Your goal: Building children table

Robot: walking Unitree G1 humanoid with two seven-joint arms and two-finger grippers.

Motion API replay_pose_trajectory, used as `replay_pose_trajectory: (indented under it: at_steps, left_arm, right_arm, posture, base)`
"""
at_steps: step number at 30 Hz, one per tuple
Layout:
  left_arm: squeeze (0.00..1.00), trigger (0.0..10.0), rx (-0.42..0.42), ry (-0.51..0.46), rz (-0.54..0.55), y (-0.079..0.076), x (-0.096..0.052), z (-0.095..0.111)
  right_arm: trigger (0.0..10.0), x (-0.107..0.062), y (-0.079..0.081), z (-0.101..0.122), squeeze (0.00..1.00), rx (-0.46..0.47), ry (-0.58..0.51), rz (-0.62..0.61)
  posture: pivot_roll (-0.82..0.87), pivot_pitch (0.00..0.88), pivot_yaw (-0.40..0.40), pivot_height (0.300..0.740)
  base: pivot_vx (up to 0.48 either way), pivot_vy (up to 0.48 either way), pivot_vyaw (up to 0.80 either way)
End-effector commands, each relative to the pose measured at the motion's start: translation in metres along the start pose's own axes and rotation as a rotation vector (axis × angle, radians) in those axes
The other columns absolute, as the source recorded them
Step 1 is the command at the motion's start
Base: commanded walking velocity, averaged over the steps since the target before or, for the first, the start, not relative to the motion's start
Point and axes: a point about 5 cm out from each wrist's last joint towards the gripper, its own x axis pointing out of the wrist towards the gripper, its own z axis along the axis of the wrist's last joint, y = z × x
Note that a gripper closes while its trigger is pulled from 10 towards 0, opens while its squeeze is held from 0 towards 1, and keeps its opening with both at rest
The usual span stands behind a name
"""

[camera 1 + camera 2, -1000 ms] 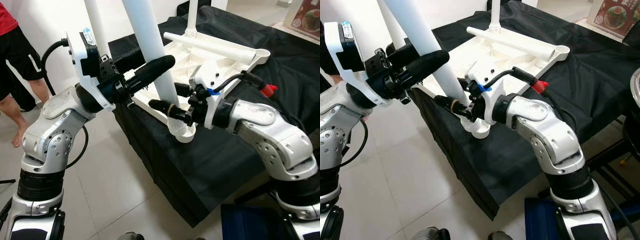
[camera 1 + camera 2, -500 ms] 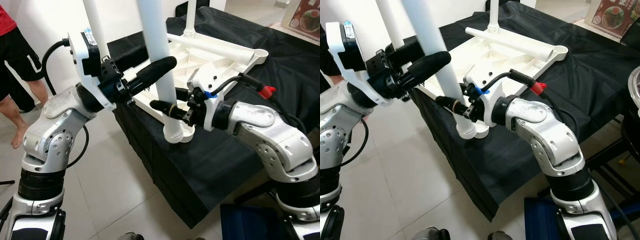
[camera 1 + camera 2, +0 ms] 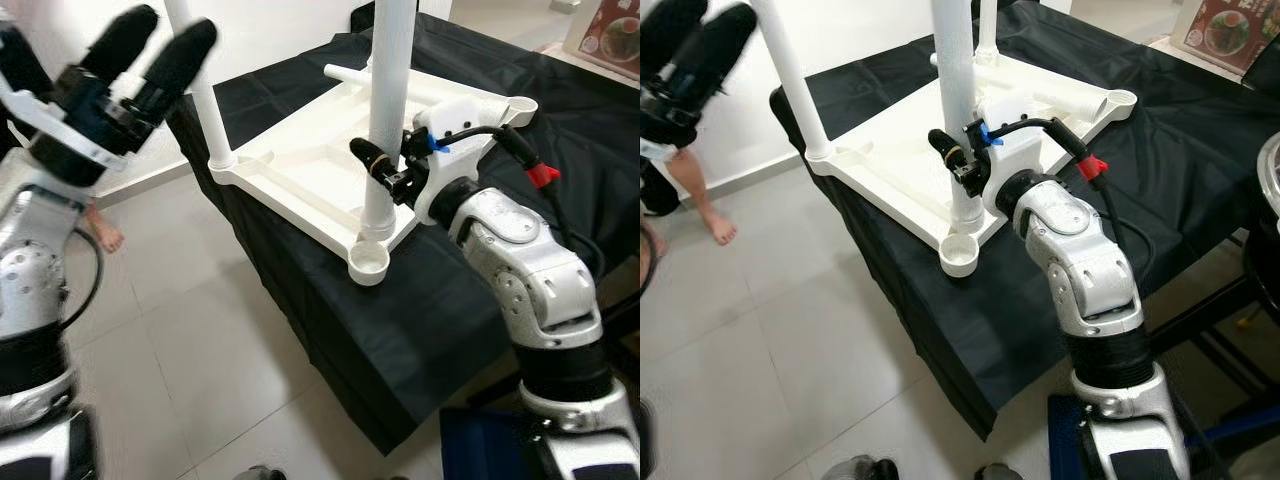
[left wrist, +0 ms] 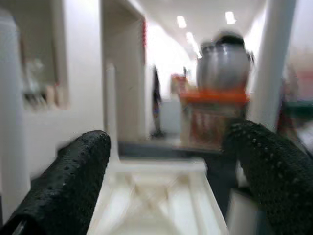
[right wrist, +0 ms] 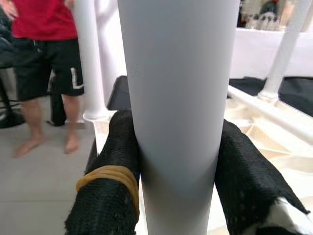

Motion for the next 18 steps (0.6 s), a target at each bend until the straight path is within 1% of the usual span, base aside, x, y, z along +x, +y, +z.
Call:
replay_pose_trajectory:
  at_steps: [1, 2, 3, 4, 5, 6, 7, 8, 10, 11, 12, 14, 15, 16, 17, 18]
  left_arm:
    - [0.05, 10.0, -0.062, 0.259, -0.098, -0.027, -0.037, -0.041]
    - [0.0, 10.0, -0.108, 0.397, -0.182, -0.05, -0.06, -0.061]
    - [0.0, 10.0, -0.108, 0.397, -0.182, -0.05, -0.06, -0.061]
    - [0.0, 10.0, -0.145, 0.483, -0.25, -0.068, -0.077, -0.073]
    - [0.0, 10.0, -0.163, 0.523, -0.284, -0.077, -0.085, -0.078]
    - [0.0, 10.0, -0.163, 0.523, -0.284, -0.077, -0.085, -0.078]
    - [0.0, 10.0, -0.187, 0.533, -0.291, -0.08, -0.091, -0.077]
    - [0.0, 10.0, -0.186, 0.532, -0.281, -0.077, -0.095, -0.073]
    - [0.0, 10.0, -0.186, 0.532, -0.281, -0.077, -0.095, -0.073]
    - [0.0, 10.0, -0.169, 0.528, -0.262, -0.072, -0.097, -0.069]
    - [0.0, 10.0, -0.169, 0.528, -0.262, -0.072, -0.097, -0.069]
    - [0.0, 10.0, -0.053, 0.537, -0.192, -0.062, -0.094, -0.068]
    - [0.0, 10.0, -0.053, 0.537, -0.192, -0.062, -0.094, -0.068]
    - [0.0, 10.0, -0.01, 0.544, -0.166, -0.06, -0.093, -0.07]
    - [0.0, 10.0, 0.039, 0.533, -0.115, -0.058, -0.087, -0.076]
    - [0.0, 10.0, 0.039, 0.533, -0.115, -0.058, -0.087, -0.076]
  right_arm:
    - [10.0, -0.005, -0.003, -0.005, 0.0, -0.01, 0.004, 0.013]
    - [10.0, -0.008, -0.002, -0.009, 0.0, -0.001, 0.016, 0.033]
    - [10.0, -0.008, -0.002, -0.009, 0.0, -0.001, 0.016, 0.033]
    - [10.0, -0.01, 0.0, -0.011, 0.0, -0.006, 0.025, 0.057]
    - [10.0, -0.012, 0.001, -0.012, 0.0, -0.01, 0.031, 0.071]
    - [10.0, -0.012, 0.001, -0.012, 0.0, -0.01, 0.031, 0.071]
    - [10.0, -0.013, 0.002, -0.012, 0.0, -0.009, 0.026, 0.09]
    - [10.0, -0.014, 0.004, -0.011, 0.0, -0.003, 0.016, 0.103]
    - [10.0, -0.014, 0.004, -0.011, 0.0, -0.003, 0.016, 0.103]
    - [10.0, -0.014, 0.005, -0.01, 0.0, -0.001, 0.009, 0.111]
    - [10.0, -0.014, 0.005, -0.01, 0.0, -0.001, 0.009, 0.111]
    - [10.0, -0.016, 0.011, -0.011, 0.0, -0.011, 0.004, 0.143]
    - [10.0, -0.016, 0.011, -0.011, 0.0, -0.011, 0.004, 0.143]
    - [10.0, -0.017, 0.014, -0.012, 0.0, -0.022, 0.005, 0.156]
    - [10.0, -0.018, 0.016, -0.014, 0.0, -0.028, 0.011, 0.165]
    - [10.0, -0.018, 0.016, -0.014, 0.0, -0.028, 0.011, 0.165]
  posture:
    - [0.0, 0.155, 0.02, 0.74]
    - [0.0, 0.155, 0.02, 0.74]
    - [0.0, 0.155, 0.02, 0.74]
    - [0.01, 0.157, 0.014, 0.74]
    - [0.01, 0.157, 0.014, 0.74]
    - [0.01, 0.157, 0.014, 0.74]
    - [0.01, 0.161, 0.012, 0.74]
    - [0.0, 0.165, 0.011, 0.74]
    - [0.0, 0.165, 0.011, 0.74]
    - [0.0, 0.167, 0.01, 0.74]
    - [0.0, 0.167, 0.01, 0.74]
    - [0.0, 0.168, 0.015, 0.74]
    - [0.0, 0.168, 0.015, 0.74]
    - [0.0, 0.168, 0.015, 0.74]
    - [0.0, 0.165, 0.016, 0.74]
    - [0.0, 0.165, 0.016, 0.74]
  base:
    - [0.0, 0.0, 0.0]
    - [0.0, 0.0, 0.0]
    - [0.0, 0.0, 0.0]
    - [0.0, 0.0, 0.0]
    - [0.0, 0.0, 0.0]
    - [0.0, 0.0, 0.0]
    - [0.0, 0.0, 0.0]
    - [0.0, 0.0, 0.0]
    - [0.0, 0.0, 0.0]
    - [0.0, 0.0, 0.0]
    - [0.0, 0.0, 0.0]
    - [0.0, 0.0, 0.0]
    - [0.0, 0.0, 0.0]
    - [0.0, 0.0, 0.0]
    - [0.0, 0.0, 0.0]
    - [0.0, 0.0, 0.0]
